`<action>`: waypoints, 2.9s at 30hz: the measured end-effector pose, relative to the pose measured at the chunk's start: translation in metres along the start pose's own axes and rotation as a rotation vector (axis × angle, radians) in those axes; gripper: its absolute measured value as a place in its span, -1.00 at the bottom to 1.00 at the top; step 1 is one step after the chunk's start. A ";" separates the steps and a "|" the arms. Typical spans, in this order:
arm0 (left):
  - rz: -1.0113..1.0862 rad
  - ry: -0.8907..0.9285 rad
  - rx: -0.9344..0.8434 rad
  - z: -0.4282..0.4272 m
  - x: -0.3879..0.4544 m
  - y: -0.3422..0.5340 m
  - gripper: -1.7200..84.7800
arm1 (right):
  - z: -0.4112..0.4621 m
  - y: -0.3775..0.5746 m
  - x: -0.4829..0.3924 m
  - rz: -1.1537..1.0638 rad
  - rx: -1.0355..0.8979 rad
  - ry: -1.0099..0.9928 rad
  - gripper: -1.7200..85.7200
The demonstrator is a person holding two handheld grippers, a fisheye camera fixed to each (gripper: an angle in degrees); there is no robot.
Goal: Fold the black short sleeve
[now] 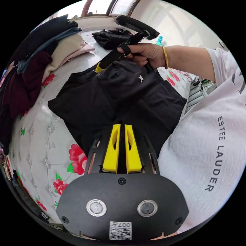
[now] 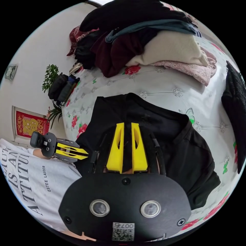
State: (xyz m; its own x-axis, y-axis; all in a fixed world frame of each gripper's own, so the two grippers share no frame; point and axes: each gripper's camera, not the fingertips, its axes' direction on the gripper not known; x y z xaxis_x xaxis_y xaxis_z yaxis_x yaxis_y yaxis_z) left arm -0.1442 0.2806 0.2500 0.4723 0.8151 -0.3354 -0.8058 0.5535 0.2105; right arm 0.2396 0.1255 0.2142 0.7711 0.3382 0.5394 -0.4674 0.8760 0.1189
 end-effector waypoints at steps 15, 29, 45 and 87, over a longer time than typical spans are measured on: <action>-0.151 -0.035 -0.172 0.153 -0.023 0.014 -0.92 | -0.174 0.084 0.072 0.279 0.222 -0.022 -0.86; -0.179 -0.096 -0.246 0.224 -0.015 0.034 -0.97 | -0.293 0.307 0.182 0.879 0.429 -0.086 -0.87; 0.305 0.057 -0.145 0.301 0.012 -0.238 -0.78 | -0.311 0.307 0.186 0.860 0.579 -0.367 -0.89; -0.069 0.239 0.108 0.153 -0.223 0.003 -0.91 | -0.081 0.092 -0.240 -0.361 -0.099 0.267 -0.92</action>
State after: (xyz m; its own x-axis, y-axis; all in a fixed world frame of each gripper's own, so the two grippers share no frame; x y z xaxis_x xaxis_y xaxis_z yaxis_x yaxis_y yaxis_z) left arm -0.1973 0.1271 0.4654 0.4167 0.7183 -0.5572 -0.7257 0.6320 0.2720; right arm 0.0464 0.1528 0.0282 0.9676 0.0710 0.2425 -0.1150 0.9783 0.1725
